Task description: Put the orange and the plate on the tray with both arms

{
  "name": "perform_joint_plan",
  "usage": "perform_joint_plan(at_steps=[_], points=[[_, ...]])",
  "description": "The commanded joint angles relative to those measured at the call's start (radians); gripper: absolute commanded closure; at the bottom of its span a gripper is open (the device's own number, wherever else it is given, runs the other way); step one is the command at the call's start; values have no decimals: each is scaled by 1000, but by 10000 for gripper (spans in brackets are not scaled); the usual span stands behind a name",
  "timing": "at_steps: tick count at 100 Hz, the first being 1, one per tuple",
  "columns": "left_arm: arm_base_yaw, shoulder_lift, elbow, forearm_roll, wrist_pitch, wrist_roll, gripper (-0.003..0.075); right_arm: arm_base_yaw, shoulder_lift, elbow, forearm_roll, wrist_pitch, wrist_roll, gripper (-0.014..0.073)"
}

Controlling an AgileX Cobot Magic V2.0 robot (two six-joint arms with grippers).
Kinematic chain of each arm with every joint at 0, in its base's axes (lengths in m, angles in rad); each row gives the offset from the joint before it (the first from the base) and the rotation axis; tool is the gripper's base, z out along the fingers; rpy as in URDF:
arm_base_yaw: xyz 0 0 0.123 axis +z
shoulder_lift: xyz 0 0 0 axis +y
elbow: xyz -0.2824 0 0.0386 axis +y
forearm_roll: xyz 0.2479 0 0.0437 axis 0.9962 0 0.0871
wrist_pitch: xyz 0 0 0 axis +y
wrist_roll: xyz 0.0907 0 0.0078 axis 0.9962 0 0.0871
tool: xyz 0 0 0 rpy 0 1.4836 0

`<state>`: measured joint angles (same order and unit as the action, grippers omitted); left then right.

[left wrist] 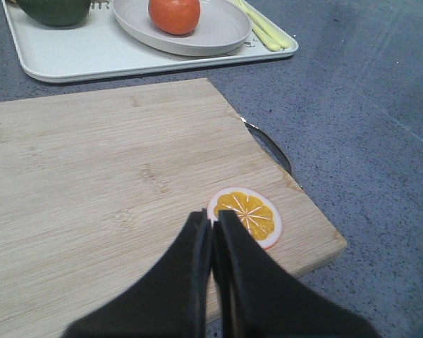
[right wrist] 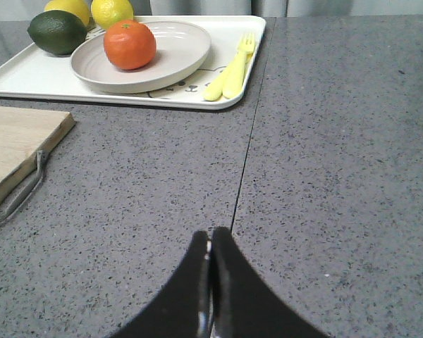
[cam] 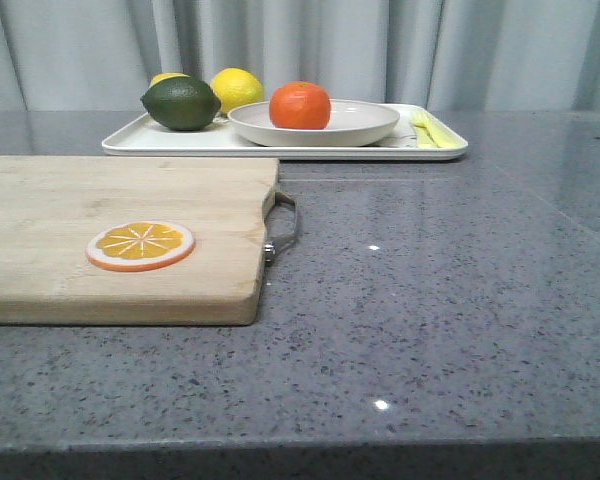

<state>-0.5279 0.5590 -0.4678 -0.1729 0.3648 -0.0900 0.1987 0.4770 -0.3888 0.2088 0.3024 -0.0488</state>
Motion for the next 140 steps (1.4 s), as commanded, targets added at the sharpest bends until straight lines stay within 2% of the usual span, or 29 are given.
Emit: perform_joint_plan(at_steps=[1, 19, 34, 64, 95, 113, 140], points=[[24, -17, -11, 2, -86, -5, 739, 0, -2, -27, 3, -69, -7, 664], [112, -74, 88, 4, -263, -5, 739, 0, -2, -27, 3, -69, -7, 664], [189, -138, 176, 74, -399, -5, 739, 0, -2, -27, 3, -69, -7, 664], [366, -297, 359, 92, -477, -5, 739, 0, -2, -27, 3, -69, -7, 664], [486, -498, 492, 93, -449, -5, 739, 0, -2, -27, 3, -69, -7, 664], [494, -597, 492, 93, -323, 24, 739, 0, -2, -27, 3, -69, -7, 664], [494, -593, 492, 91, -320, 58, 739, 0, -1, -27, 3, -70, -7, 664]])
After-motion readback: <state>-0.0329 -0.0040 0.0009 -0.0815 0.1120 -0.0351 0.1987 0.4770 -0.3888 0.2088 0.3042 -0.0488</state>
